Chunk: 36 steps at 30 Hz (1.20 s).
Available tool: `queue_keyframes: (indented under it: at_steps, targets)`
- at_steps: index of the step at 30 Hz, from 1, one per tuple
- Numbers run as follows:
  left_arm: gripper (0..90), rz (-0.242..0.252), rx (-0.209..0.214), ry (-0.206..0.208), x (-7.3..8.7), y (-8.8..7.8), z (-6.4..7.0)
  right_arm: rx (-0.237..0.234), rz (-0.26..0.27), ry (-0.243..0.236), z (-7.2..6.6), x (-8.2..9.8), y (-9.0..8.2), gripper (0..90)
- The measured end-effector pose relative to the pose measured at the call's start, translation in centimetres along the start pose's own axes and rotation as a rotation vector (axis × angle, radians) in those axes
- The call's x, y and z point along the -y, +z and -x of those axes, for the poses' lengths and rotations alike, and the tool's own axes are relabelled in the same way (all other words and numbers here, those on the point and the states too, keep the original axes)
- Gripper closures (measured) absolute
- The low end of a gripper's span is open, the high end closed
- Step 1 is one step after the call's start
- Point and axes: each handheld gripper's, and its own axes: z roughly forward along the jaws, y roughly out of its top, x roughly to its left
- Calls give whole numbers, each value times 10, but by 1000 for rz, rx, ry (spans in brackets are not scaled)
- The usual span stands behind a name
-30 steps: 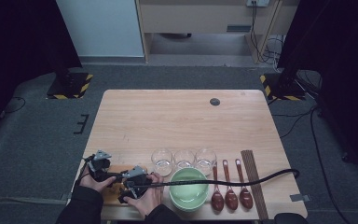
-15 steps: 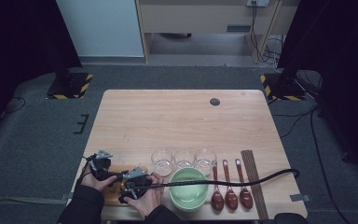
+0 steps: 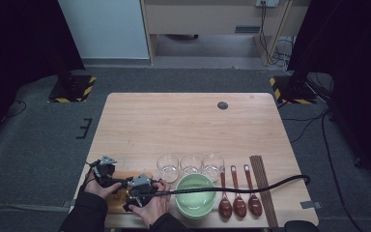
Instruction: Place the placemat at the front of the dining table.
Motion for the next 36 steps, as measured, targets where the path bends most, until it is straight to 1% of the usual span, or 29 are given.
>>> queue_keyframes:
  at_steps: [2,4,6,14,15,19,20,25,27,31,33,36]
  targets:
    - [89,1,-4,-4,1,0,0,-8,-7,12,1,0,1,65]
    - [86,-1,-6,-4,1,0,1,-6,-6,11,1,0,1,65]
    - [86,0,-8,-5,1,0,1,-7,-8,29,0,0,1,62]
    - [78,1,-16,-17,0,1,2,7,-20,45,-1,-1,3,44]
    - [78,1,-17,-17,0,1,2,9,-23,56,-1,-1,3,38]
    - [80,2,-16,-18,0,1,3,17,-16,66,-1,0,7,14]
    - [82,2,-15,-18,0,0,2,14,-22,82,0,0,7,12]
    - [86,1,-9,-12,0,0,2,13,-22,76,0,0,7,16]
    - [92,0,-4,-8,0,0,2,17,-12,57,-1,0,6,24]
    - [112,-3,-5,-8,-1,0,2,21,-15,59,-1,1,5,33]
    - [143,-4,-4,-14,-1,-2,2,17,-17,62,-1,0,5,63]
    - [143,-6,-7,-14,-1,-1,2,19,-21,65,-1,-1,4,64]
